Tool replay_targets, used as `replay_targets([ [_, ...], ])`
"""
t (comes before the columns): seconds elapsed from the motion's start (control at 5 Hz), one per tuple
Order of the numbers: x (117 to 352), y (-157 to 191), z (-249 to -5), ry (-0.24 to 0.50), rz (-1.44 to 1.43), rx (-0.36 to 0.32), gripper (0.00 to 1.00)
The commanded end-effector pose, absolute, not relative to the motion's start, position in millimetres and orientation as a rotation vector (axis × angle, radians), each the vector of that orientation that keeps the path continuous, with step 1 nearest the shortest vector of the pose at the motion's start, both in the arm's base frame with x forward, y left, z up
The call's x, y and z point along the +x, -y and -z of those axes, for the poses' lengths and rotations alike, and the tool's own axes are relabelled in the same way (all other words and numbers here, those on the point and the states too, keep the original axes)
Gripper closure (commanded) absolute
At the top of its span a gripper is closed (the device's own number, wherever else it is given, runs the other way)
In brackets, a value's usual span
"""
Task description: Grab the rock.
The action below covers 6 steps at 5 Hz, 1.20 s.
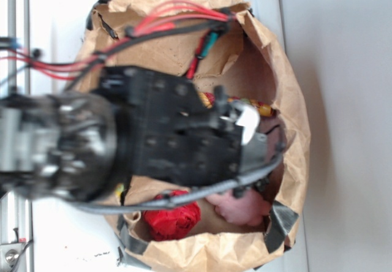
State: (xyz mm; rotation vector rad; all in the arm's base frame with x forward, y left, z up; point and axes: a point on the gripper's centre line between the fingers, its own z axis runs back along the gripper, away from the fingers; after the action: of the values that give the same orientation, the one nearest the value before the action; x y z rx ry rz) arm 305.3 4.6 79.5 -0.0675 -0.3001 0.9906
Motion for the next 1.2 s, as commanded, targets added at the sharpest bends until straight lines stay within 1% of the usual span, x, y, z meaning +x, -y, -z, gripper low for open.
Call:
replay_targets([
  [0.0,320,-20,-109,0.363,-1.012,-0.101,0.00],
  [0.4,333,-27,-113,0.348,-1.079,-0.094,0.00],
  [0.6,340,-24,-109,0.358,-1.098,-0.075,0.00],
  [1.0,346,-17,-100,0.378,-1.110,-0.064,0.00],
])
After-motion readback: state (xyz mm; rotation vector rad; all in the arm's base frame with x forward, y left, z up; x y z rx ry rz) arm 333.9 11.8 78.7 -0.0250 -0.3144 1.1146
